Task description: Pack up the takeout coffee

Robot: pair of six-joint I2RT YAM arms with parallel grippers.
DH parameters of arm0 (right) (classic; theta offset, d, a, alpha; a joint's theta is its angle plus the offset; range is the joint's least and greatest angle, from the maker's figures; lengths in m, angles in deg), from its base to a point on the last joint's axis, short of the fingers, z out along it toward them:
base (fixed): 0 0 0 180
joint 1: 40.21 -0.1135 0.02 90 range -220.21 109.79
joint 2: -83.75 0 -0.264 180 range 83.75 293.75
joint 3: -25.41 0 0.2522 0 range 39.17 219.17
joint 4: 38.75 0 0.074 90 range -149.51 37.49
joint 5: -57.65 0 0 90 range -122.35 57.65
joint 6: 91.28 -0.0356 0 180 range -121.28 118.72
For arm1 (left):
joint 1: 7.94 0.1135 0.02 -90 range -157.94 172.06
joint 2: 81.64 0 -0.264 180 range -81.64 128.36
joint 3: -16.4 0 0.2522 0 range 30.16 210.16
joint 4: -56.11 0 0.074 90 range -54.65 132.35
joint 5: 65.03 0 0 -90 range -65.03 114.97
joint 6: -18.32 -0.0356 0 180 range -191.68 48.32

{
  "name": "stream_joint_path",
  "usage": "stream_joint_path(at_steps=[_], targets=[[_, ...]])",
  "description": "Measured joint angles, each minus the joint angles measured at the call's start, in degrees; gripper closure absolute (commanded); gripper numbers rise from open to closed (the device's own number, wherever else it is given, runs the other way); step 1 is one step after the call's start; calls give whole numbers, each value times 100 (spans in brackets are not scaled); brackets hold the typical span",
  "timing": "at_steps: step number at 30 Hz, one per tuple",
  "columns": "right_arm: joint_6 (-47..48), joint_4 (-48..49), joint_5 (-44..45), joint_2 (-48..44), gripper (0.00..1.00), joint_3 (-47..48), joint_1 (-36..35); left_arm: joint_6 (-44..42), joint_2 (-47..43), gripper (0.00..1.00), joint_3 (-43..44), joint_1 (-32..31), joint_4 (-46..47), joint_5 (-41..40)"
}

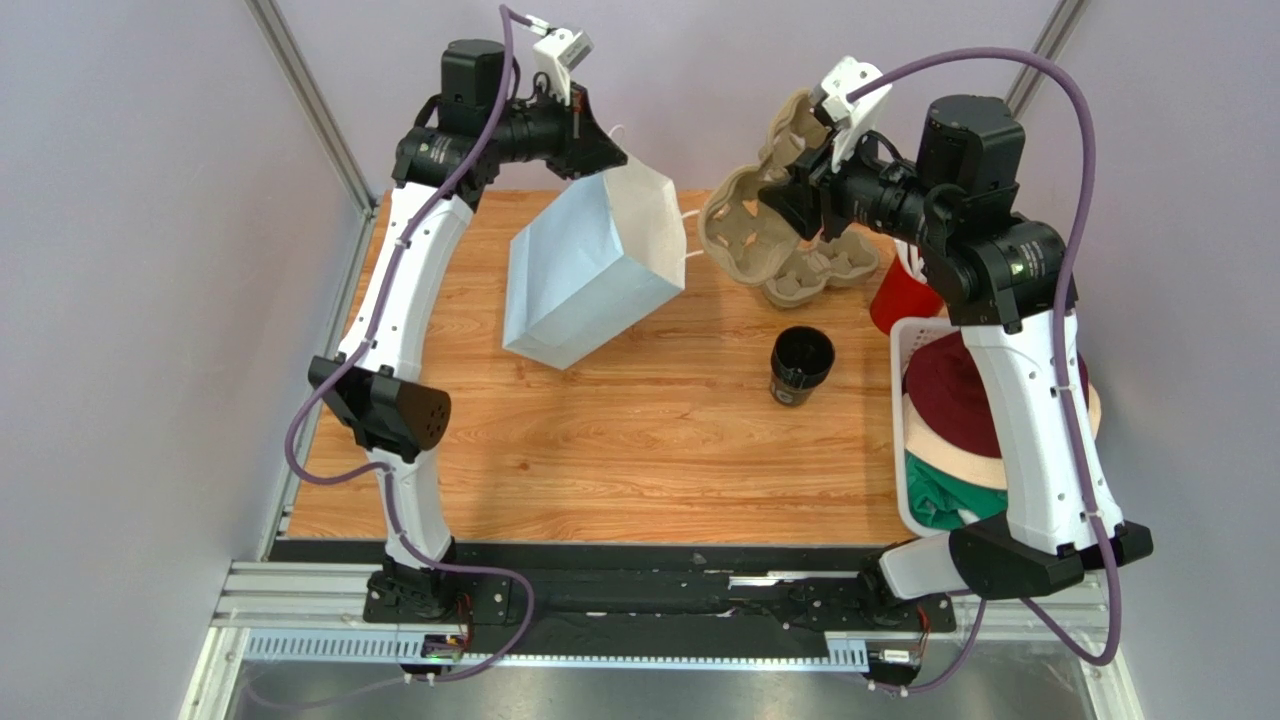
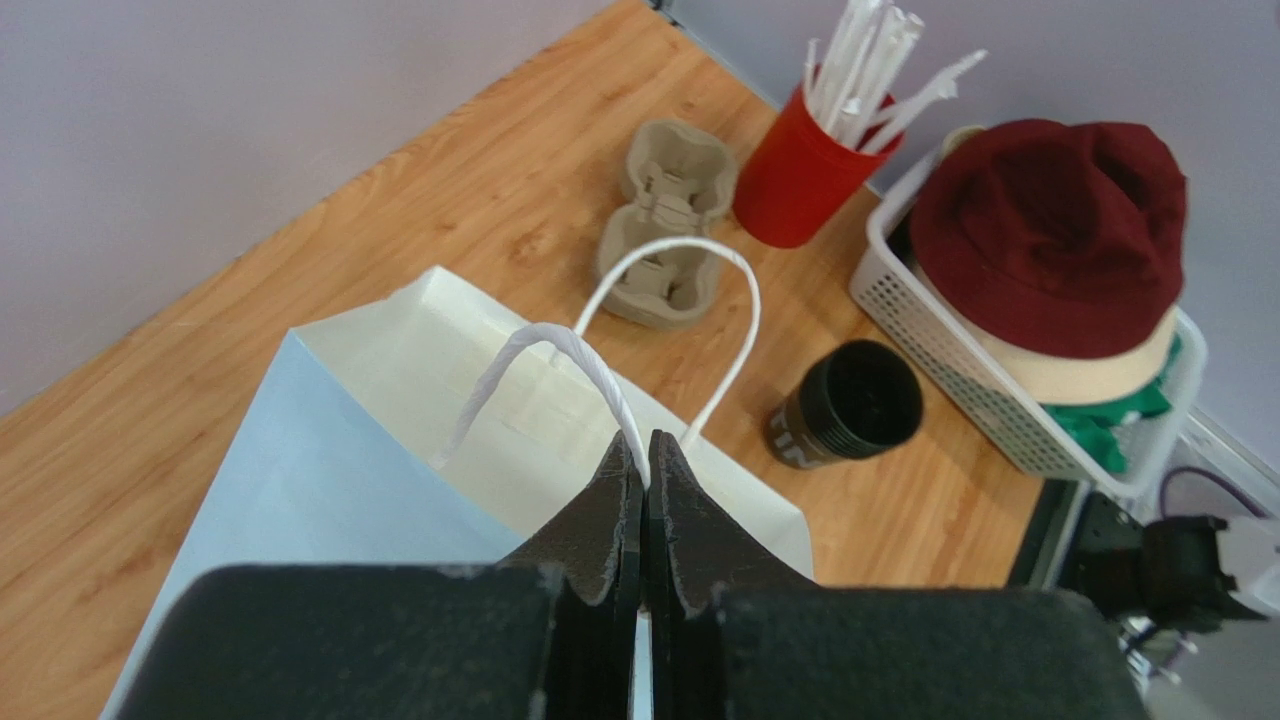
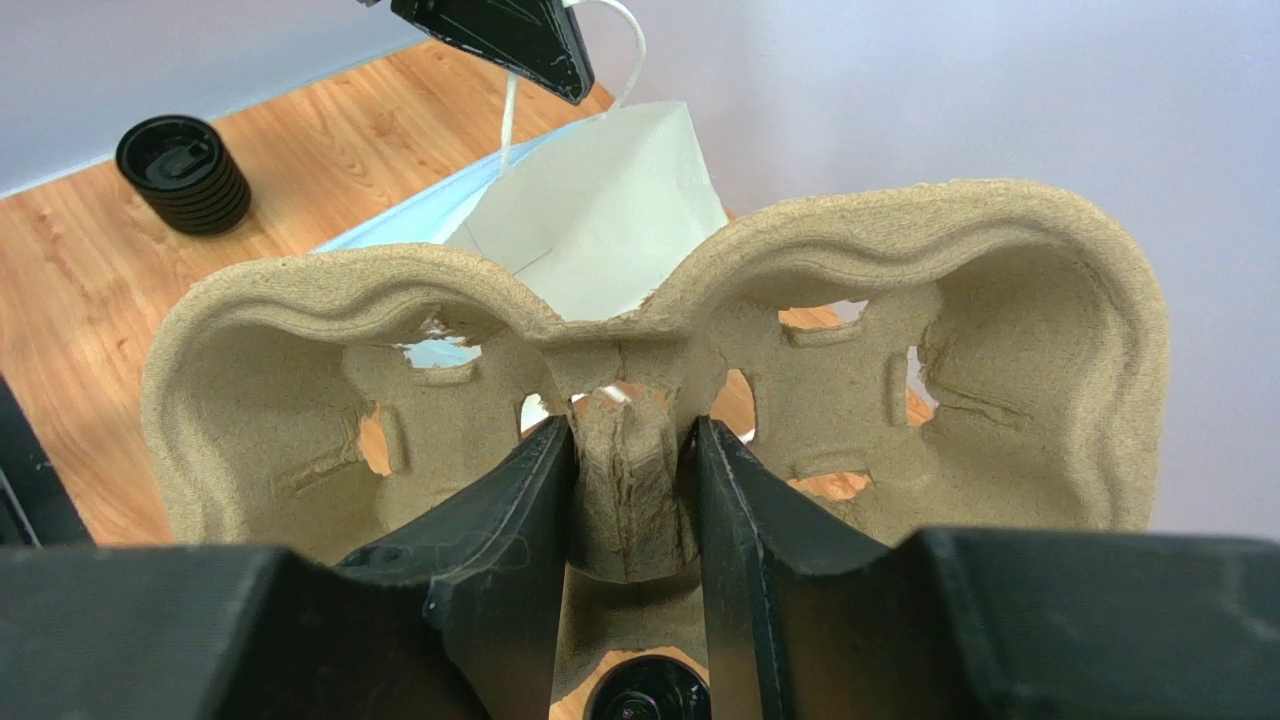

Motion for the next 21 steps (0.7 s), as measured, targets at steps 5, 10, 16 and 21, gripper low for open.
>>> stream_joint_path(at_steps=[5,10,16,21], targets=[[203,-24,9,0,64,-26,-210,-306,-387,100,-225,-162,-437,396],[269,15,37,-50,64,-411,-310,-678,-922,100,-892,-326,-787,785],[247,81,264,-68,64,-1110,-610,-905,-1609,100,-1878,-407,-789,1211],[142,111,721,-20,65,-1384,-1054,-859,-1963,100,-2752,-407,-426,1250]])
